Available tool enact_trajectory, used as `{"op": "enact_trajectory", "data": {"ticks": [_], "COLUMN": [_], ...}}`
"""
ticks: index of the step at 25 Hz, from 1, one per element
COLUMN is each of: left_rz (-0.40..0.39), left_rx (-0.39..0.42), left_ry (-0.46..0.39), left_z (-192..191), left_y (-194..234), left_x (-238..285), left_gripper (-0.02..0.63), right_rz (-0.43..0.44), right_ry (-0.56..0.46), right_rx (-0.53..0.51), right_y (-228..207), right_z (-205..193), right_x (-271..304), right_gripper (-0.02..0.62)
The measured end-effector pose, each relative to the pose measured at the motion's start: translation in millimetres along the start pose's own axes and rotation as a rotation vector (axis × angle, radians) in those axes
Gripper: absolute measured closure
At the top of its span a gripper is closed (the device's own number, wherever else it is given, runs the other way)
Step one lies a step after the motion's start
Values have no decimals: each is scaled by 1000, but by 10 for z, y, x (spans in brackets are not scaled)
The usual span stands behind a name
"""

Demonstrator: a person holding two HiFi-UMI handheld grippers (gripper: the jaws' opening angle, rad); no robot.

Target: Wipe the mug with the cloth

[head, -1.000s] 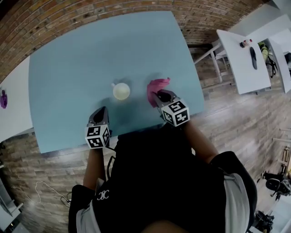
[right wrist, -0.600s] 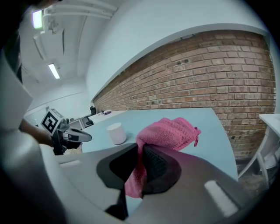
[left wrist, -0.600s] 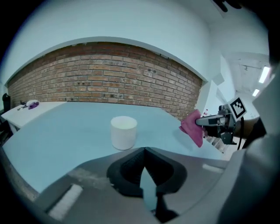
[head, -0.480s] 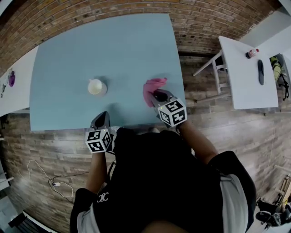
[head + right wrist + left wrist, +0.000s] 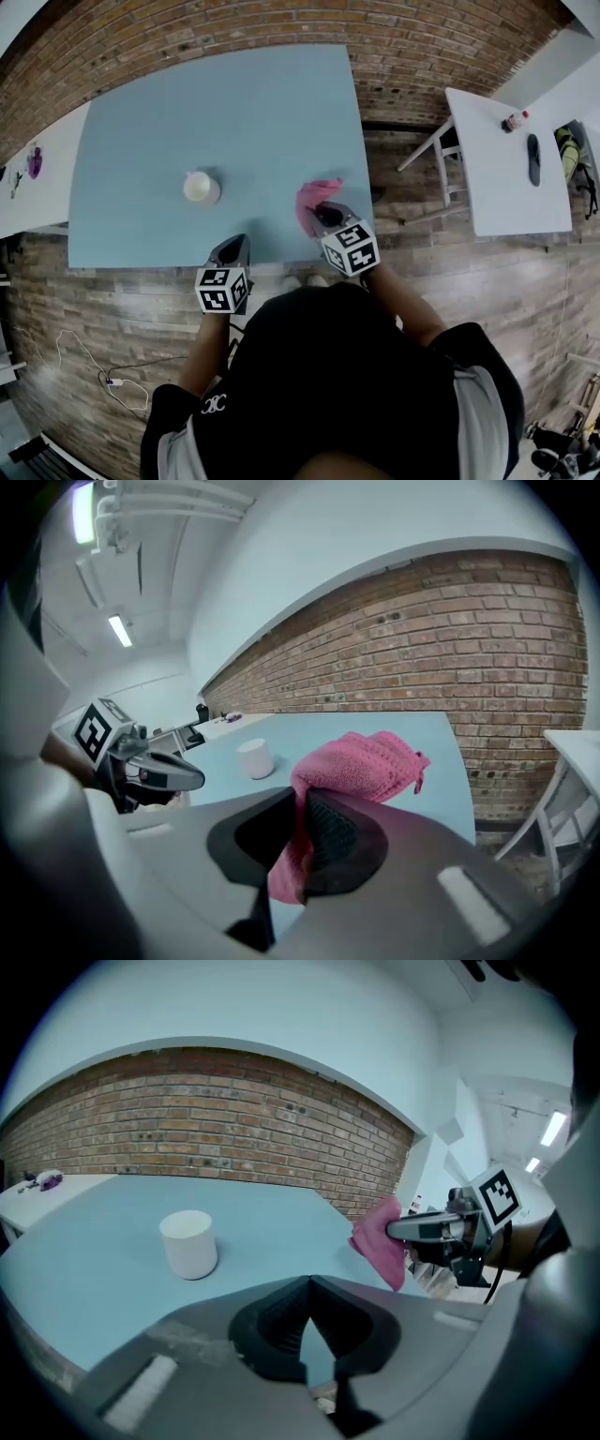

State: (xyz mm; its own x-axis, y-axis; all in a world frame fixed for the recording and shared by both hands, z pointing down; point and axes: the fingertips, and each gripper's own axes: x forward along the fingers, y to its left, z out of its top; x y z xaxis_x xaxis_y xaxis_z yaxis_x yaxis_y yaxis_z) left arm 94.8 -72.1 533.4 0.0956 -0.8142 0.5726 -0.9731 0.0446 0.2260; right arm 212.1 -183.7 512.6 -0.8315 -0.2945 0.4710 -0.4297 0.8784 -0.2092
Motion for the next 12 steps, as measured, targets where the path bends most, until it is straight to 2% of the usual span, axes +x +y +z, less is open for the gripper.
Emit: {"op": "enact_trajectory", "data": {"ticks": [5,7,12], "left_rz": [6,9,10], "left_rx": [-150,-151,-84], "left_ry": [-22,-13,18], "left_z": [95,103,40], "left_y": [59,69,10], "left_x": [88,125,165], "left_gripper": [600,600,600], "right_rz": [-19,-41,-65], "right_ry": [28,48,72], "right_rx": [4,0,6], "right_y": [-100,-159,-217], "right_z": [-77,-127,-243], "right_x": [-91,-106,-170], "right_gripper": [560,560,560]}}
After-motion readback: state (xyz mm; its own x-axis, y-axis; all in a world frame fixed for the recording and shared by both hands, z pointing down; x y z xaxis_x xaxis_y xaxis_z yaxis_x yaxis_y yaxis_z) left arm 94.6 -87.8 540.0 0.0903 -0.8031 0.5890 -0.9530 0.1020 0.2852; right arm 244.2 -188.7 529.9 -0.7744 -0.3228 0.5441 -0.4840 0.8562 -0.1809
